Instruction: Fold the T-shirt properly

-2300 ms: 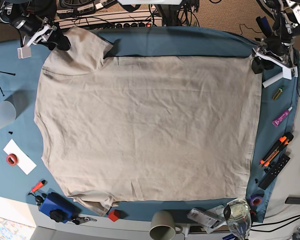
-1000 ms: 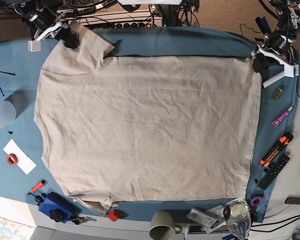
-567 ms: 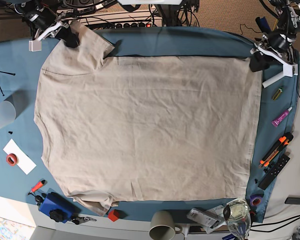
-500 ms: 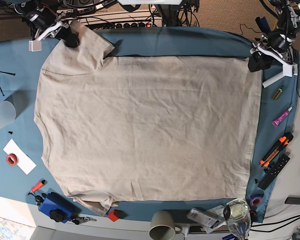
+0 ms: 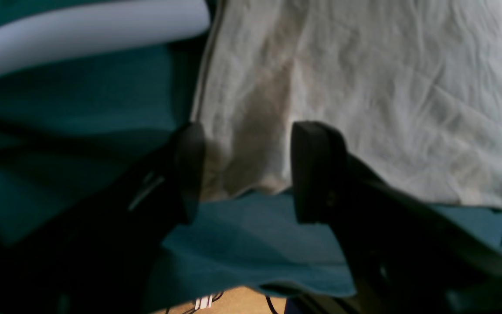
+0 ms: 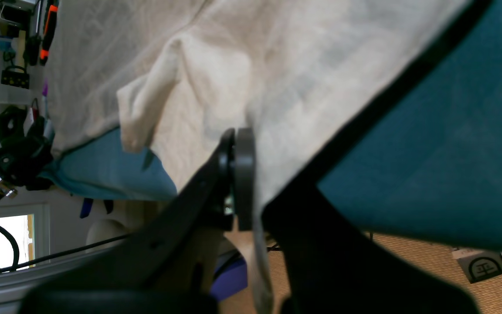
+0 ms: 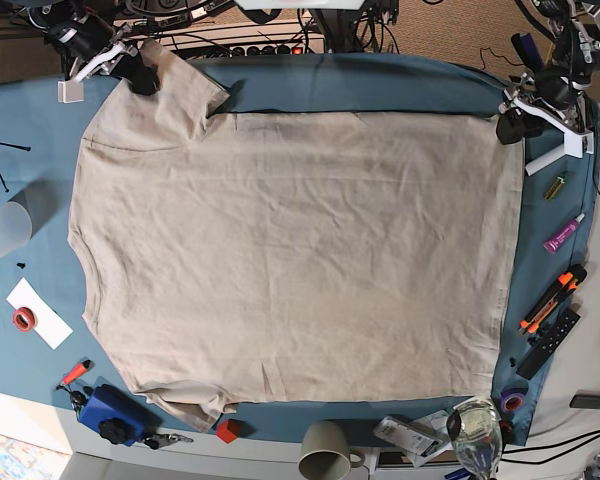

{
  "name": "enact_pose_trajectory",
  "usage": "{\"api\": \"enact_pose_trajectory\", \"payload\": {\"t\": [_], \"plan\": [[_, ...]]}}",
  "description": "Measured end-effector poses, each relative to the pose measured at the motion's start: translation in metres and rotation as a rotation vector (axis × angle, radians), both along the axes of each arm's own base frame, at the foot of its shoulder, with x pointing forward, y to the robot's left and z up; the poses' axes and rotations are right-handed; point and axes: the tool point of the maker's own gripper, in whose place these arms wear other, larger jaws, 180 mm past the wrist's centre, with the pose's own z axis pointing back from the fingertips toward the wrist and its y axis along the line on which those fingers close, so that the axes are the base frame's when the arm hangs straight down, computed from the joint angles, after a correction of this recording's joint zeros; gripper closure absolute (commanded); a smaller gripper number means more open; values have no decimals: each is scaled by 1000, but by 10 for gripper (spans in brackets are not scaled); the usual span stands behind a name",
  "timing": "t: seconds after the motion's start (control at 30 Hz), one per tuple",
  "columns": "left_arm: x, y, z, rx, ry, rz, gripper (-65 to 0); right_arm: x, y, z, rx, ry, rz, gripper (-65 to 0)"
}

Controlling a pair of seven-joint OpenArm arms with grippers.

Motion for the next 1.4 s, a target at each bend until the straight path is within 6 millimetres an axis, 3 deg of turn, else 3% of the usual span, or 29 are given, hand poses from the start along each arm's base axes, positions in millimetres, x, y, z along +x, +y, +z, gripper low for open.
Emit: {"api": "enact_pose_trajectory", "payload": {"t": [0.3, 0.37, 0.4, 0.43, 0.53, 0.8, 0.87, 1.03, 1.4], "plan": [[9, -29, -11, 70, -19, -47, -320, -1, 0, -1, 1, 4, 1, 0], [17, -87, -9, -75, -50, -164, -320, -1, 0, -1, 2, 4, 1, 0], [19, -106, -9, -120, -48, -179, -320, -1, 1, -1, 3, 5, 1, 0], [18, -112, -9, -140, -45, -179, -320, -1, 2, 0, 11, 2, 2, 0], [10, -96, -10, -137, -24, -154, -320, -1, 3, 1, 13, 0, 7, 0], [9, -75, -7, -138, -21, -95, -314, -2, 3, 0, 13, 4, 7, 0], [7, -64, -7, -123, -18, -66, -259, -2, 3, 0, 14, 4, 6, 0], [-3, -28, -11, -70, 20, 33, 0, -1, 3, 0, 12, 4, 7, 0], [-10, -2, -7, -31, 64, 14, 0, -2, 3, 0, 12, 4, 8, 0]]}}
